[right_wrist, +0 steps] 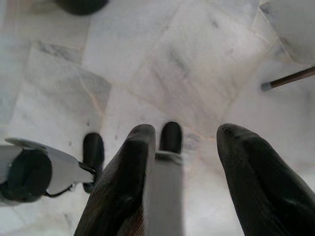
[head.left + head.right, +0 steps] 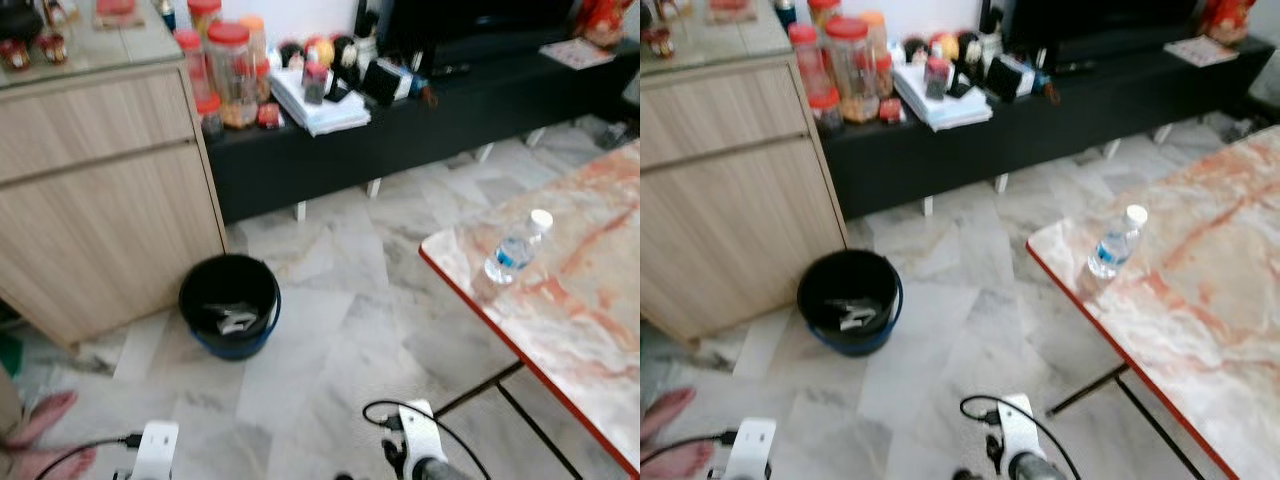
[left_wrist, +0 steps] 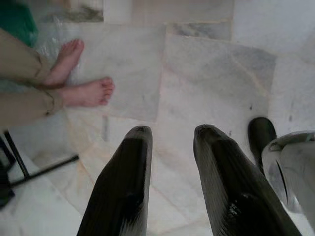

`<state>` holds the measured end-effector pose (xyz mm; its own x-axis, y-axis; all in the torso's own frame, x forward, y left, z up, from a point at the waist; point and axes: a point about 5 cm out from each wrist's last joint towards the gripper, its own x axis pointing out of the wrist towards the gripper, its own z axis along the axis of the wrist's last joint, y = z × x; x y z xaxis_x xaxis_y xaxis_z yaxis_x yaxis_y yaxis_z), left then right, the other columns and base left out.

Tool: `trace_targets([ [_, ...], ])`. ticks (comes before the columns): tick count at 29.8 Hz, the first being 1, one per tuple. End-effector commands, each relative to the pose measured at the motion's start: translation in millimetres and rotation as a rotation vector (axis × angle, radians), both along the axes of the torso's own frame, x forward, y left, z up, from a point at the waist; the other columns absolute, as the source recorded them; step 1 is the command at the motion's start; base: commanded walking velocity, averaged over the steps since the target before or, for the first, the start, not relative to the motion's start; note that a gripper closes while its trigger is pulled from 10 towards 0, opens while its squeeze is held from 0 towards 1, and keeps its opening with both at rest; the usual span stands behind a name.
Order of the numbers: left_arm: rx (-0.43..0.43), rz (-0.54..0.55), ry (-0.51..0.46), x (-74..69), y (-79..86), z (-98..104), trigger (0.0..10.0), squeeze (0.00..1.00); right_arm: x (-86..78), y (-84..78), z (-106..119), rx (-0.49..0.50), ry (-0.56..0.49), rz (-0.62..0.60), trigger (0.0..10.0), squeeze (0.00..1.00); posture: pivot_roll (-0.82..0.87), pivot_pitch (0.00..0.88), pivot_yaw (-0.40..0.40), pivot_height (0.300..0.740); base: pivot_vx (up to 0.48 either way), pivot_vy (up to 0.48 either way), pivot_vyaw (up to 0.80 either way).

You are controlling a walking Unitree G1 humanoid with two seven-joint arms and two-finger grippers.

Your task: Picking trash to rubbish bin

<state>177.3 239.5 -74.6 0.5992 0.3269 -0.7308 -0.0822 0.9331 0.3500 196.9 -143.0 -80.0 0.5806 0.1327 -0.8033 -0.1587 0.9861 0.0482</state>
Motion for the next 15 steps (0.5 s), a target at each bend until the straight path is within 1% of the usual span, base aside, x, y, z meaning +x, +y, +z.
trace_targets([
  [1,0.001,-0.002,0.006,-2.3,-2.4,-1.7,10.0,0.0,-6.9,-4.3,-3.7,-0.014,0.028,-0.009,10.0,0.0,0.12,0.145,-0.04,0.74,-0.285,0.262,-0.79],
  [4,0.015,-0.006,0.01,-2.4,-1.7,-1.5,10.0,0.0,-7.0,-4.3,-3.8,-0.015,0.028,-0.009,10.0,0.0,0.12,0.145,-0.04,0.74,0.0,0.0,-0.79],
  [15,0.02,0.0,0.013,-3.6,0.9,-1.4,10.0,0.0,-7.2,-3.9,-3.9,-0.021,0.03,-0.007,10.0,0.0,0.12,0.145,-0.037,0.74,0.0,0.0,-0.79],
])
